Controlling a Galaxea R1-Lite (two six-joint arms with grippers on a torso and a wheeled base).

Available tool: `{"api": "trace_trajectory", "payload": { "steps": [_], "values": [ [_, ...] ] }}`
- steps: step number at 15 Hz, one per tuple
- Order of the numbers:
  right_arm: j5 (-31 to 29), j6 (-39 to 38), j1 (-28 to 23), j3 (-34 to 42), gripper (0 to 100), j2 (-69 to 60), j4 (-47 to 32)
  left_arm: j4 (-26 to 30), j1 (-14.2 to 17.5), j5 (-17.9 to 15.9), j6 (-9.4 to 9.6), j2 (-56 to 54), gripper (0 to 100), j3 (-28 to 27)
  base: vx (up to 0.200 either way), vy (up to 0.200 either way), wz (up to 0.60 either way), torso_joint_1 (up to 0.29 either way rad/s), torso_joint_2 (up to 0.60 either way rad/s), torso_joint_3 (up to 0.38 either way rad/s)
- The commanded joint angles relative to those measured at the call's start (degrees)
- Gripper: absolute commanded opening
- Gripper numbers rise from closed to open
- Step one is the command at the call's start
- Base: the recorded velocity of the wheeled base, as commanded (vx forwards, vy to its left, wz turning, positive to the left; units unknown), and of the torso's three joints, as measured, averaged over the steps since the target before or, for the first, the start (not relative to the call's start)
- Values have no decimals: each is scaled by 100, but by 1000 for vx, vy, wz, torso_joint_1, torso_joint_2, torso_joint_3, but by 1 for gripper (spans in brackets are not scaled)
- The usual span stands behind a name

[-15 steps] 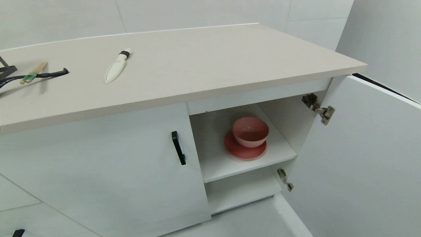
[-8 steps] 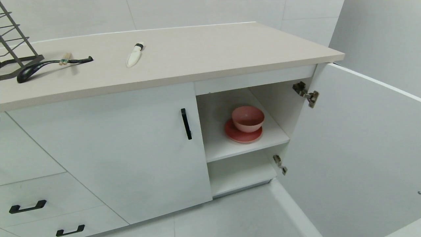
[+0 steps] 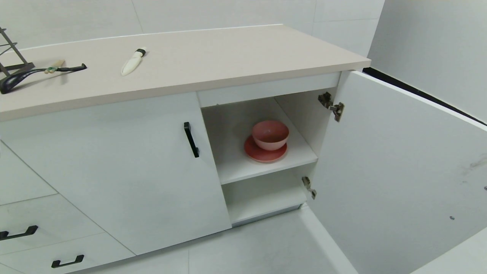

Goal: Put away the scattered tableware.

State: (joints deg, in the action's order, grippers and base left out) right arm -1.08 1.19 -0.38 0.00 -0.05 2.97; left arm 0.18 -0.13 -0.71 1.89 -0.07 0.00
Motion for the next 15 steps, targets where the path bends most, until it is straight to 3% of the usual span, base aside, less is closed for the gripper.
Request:
{"api": "trace_trajectory", "payload": {
  "steps": [1, 4, 6, 10, 11, 13, 15],
  "values": [
    [-15, -119, 3, 0, 100, 5, 1, -1, 5, 0, 4, 7, 100, 0, 0, 0, 0, 0, 0, 0],
    [249, -14, 3, 0, 100, 14, -16, -1, 5, 0, 4, 7, 100, 0, 0, 0, 0, 0, 0, 0],
    [1321, 346, 11, 0, 100, 5, -34, -1, 5, 0, 4, 7, 100, 0, 0, 0, 0, 0, 0, 0],
    [1084, 364, 3, 0, 100, 14, -43, -1, 5, 0, 13, 7, 100, 0, -150, 0, 0, 3, -1, 3],
    [943, 364, 11, 0, 100, 5, -43, -1, 5, 0, 13, 7, 100, 0, -200, 0, 0, 2, 7, 2],
    [82, 276, 3, 0, 100, 5, -333, -1, 5, 0, 4, 7, 100, 0, -200, 0, 0, 10, 7, 0],
    [82, 153, 11, 0, 100, 5, -289, -1, 5, 0, 4, 7, 100, 0, -200, 0, 0, 2, 2, 2]
  ]
}}
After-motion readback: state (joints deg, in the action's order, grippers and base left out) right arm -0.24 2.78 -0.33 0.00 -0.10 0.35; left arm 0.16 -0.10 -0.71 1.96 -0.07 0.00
